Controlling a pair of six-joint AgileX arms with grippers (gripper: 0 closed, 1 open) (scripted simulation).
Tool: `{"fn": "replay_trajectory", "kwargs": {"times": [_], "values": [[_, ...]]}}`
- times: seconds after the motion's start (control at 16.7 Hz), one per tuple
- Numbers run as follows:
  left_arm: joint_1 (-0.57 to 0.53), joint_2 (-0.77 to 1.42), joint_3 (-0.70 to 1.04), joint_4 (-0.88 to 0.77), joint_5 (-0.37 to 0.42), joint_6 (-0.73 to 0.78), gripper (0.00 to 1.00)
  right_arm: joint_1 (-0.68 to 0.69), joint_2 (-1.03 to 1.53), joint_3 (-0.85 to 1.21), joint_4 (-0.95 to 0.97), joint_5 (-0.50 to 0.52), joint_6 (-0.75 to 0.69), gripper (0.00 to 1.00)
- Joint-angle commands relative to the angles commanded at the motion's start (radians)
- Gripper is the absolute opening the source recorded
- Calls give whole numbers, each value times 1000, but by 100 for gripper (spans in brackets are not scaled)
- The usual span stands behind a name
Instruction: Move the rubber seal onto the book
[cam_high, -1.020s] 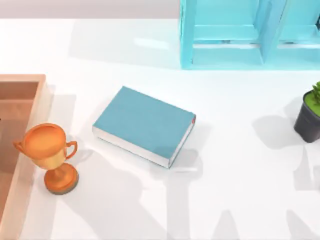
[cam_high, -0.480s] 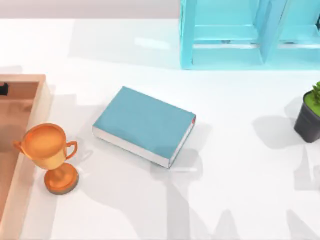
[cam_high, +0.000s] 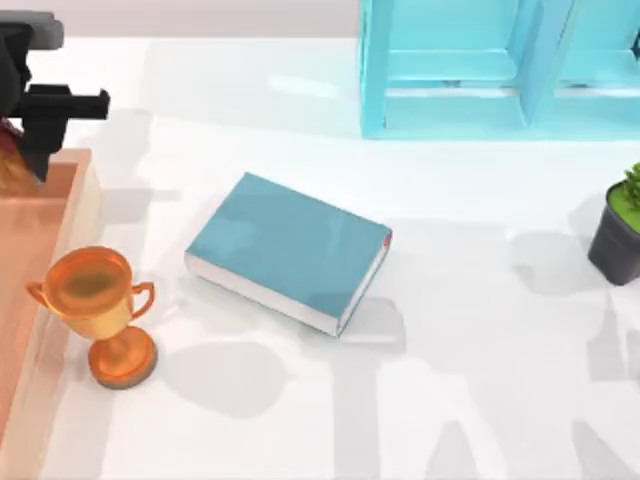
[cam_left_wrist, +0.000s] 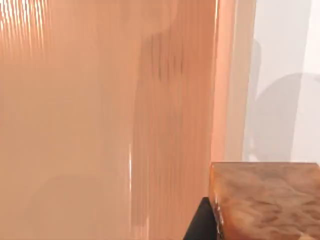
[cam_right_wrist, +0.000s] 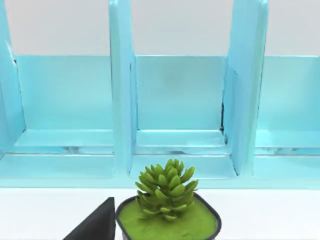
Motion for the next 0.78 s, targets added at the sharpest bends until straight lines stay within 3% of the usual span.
{"fn": "replay_trajectory", "kwargs": {"times": [0.24, 0.54, 0.78], "values": [[-64, -29, -5, -110, 44, -55, 0, 0, 0, 0, 0, 0, 0, 100], [-63, -22, -2, -109, 44, -56, 0, 0, 0, 0, 0, 0, 0, 100], [-158, 90, 108, -90, 43, -150, 0, 0, 0, 0, 0, 0, 0, 100]]}}
